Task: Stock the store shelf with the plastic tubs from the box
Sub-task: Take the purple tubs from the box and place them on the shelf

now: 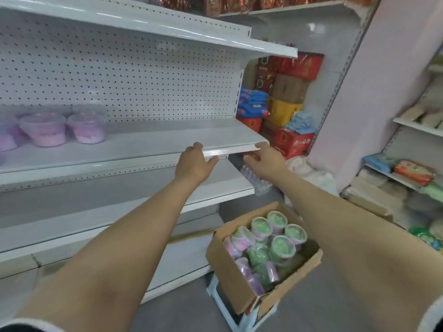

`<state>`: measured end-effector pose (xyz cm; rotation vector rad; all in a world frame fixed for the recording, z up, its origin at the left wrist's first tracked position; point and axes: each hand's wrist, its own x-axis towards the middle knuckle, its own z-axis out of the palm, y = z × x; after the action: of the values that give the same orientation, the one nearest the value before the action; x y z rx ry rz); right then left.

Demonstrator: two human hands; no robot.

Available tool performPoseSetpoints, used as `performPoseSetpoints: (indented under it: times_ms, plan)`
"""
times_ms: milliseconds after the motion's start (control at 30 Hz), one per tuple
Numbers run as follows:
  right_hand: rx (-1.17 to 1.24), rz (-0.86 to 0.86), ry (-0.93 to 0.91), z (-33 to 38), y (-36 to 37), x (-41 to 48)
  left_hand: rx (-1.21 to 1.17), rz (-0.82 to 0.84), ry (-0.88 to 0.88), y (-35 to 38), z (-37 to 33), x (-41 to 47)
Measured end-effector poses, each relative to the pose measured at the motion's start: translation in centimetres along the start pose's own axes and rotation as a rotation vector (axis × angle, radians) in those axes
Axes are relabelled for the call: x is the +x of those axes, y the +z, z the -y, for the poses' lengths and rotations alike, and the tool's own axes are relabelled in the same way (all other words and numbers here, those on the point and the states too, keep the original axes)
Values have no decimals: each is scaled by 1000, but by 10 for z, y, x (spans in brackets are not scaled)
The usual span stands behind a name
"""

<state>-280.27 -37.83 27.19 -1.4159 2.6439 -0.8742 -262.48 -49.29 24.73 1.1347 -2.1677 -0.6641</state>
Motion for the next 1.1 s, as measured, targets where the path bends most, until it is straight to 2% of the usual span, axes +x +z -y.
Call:
performPoseSetpoints:
  times_ms: [167, 300, 567, 767, 867, 967, 1100]
  plan:
    - [72, 7, 98, -63, -15, -18, 3, 100, -21, 58, -31, -17]
    - [83, 35, 207, -119, 0, -16, 23, 189, -27, 113, -31, -13]
    - [67, 242, 439, -225, 83, 19, 40, 429, -146, 251, 18, 22]
    - [35, 538, 635, -284, 174, 20, 111, 706, -339, 336, 77, 37]
    - [120, 658, 792, -303, 216, 12, 102, 775, -371, 370, 110, 41]
    - [210, 725, 898, -320, 250, -2, 77, 879, -490, 403, 136, 32]
    - [258, 818, 1007, -337, 285, -24, 94, 1009, -551, 429, 134, 14]
